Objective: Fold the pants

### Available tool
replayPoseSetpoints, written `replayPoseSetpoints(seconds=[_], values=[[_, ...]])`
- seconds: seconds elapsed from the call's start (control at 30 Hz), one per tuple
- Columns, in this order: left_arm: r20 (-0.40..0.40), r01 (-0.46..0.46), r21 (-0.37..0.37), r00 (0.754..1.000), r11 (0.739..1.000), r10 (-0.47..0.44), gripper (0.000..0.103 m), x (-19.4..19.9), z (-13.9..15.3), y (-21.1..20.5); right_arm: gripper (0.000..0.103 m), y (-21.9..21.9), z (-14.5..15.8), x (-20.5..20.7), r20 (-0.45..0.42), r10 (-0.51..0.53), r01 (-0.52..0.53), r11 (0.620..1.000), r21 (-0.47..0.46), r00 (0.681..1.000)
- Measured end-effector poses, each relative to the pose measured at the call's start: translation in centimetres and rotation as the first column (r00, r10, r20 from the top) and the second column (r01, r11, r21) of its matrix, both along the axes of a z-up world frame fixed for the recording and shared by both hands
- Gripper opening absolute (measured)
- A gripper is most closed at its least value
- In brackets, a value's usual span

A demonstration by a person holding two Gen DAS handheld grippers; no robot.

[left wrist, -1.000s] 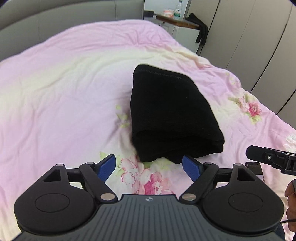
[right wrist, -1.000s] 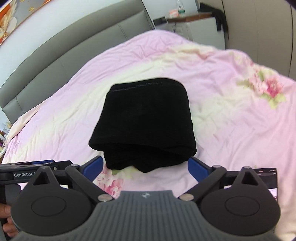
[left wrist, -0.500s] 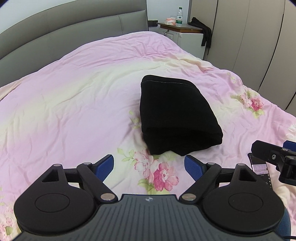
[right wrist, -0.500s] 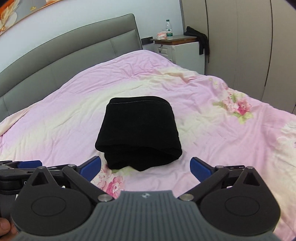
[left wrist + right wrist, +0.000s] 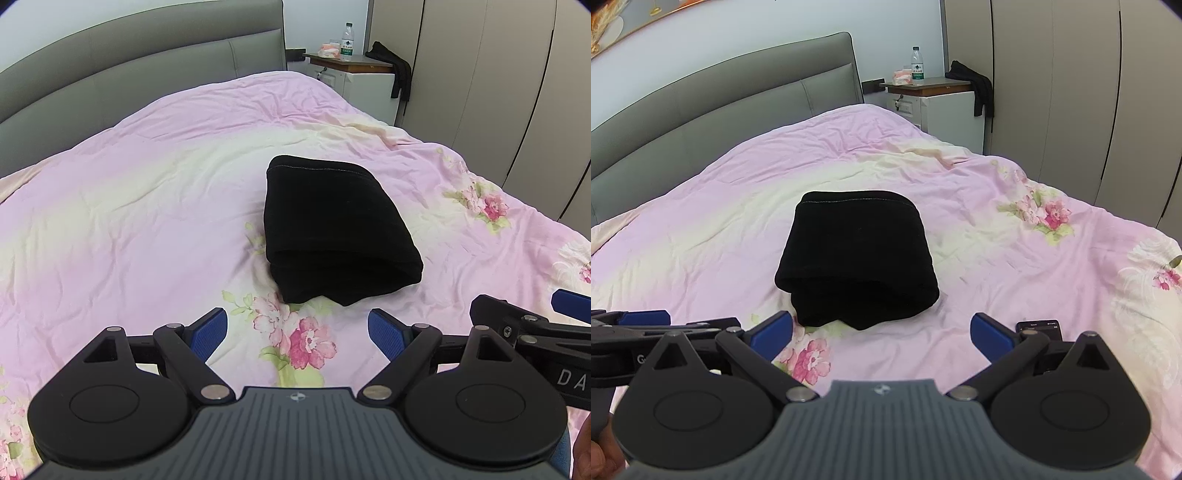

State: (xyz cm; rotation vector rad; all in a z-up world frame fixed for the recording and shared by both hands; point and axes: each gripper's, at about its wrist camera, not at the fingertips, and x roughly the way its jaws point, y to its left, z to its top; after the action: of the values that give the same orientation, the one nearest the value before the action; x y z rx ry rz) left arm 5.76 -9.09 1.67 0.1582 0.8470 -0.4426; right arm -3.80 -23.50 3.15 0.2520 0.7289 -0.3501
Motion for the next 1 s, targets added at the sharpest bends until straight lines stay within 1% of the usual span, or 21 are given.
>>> replayPoseSetpoints(seconds=[1.0], values=[[0.0,-0.002,-0.005,1.0,1.0,0.002,0.101,-0.31,0.09,-0.19,0.098,0.03,0.29,-0.99,-0.006,-0.029,0.029,0.999,0.018,1.0]])
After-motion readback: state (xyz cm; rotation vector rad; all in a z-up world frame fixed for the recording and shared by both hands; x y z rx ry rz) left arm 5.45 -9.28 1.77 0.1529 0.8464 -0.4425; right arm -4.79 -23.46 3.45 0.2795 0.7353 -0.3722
